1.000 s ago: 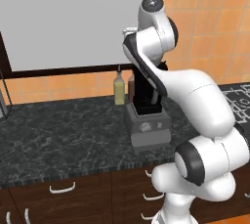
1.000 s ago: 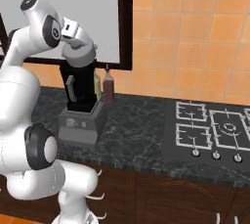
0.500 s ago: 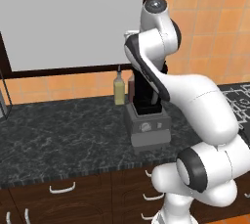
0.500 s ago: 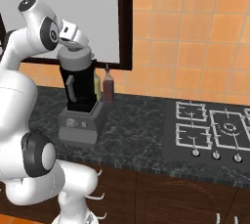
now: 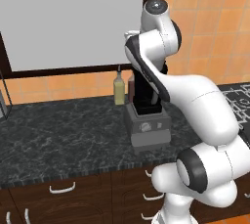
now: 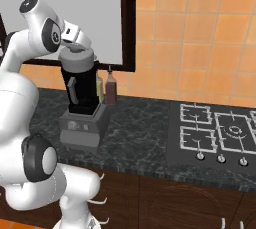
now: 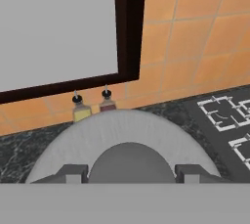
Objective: Close the lid blender by securely placing the lid on top.
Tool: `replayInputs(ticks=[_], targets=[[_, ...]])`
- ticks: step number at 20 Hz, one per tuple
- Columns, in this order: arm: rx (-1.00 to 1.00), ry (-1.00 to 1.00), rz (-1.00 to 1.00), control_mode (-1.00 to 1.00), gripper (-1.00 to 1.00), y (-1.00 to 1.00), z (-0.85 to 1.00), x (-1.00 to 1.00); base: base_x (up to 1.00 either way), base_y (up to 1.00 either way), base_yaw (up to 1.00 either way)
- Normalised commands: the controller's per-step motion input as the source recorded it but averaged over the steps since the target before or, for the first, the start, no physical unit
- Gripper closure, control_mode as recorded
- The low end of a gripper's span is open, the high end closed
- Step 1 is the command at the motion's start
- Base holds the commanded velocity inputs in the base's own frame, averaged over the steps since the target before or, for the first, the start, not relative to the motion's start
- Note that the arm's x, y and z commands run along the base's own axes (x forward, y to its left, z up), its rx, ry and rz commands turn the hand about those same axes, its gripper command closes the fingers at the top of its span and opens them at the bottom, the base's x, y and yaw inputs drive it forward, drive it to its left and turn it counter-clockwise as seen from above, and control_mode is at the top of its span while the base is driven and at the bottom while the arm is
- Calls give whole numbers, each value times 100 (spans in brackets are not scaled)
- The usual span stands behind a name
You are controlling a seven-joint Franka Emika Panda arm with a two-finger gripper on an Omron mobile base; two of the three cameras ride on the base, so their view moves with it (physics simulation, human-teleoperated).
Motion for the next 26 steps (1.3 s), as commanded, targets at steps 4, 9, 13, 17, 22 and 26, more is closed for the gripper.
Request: replayInputs(ticks=[4,9,13,17,22,26], targets=[[0,0,-1,-100,100,-2,0,26,0,0,0],[0,0,-1,-100,100,-1,0,29,0,0,0],[0,0,0,-100,100,-21,-4,-21,0,0,0],[0,0,0,-100,100,-4,0,-8,0,0,0],[0,1,0,-100,100,0,-1,-5,0,0,0],[0,8,0,-100,100,0,0,-46,0,0,0]])
